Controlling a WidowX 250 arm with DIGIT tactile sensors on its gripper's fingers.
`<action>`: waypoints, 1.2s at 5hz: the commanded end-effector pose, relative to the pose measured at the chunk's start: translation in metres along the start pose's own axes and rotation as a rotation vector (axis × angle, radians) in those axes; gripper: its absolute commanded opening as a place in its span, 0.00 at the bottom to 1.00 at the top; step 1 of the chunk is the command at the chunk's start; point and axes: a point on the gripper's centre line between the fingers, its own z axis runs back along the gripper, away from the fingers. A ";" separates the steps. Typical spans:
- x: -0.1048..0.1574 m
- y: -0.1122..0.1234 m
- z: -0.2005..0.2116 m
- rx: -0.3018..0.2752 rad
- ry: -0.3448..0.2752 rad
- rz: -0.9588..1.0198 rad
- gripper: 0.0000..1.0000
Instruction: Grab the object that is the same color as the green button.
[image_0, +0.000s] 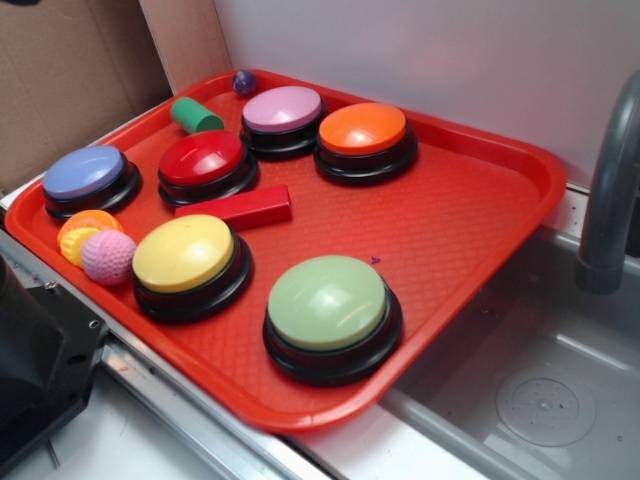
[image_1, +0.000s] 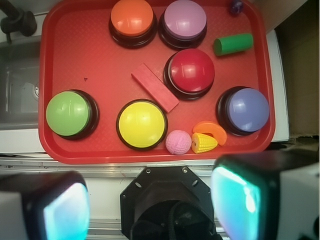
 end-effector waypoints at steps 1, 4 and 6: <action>0.000 0.000 0.000 0.000 0.000 0.000 1.00; 0.064 0.069 -0.032 0.060 -0.089 0.410 1.00; 0.103 0.128 -0.078 0.090 -0.157 0.758 1.00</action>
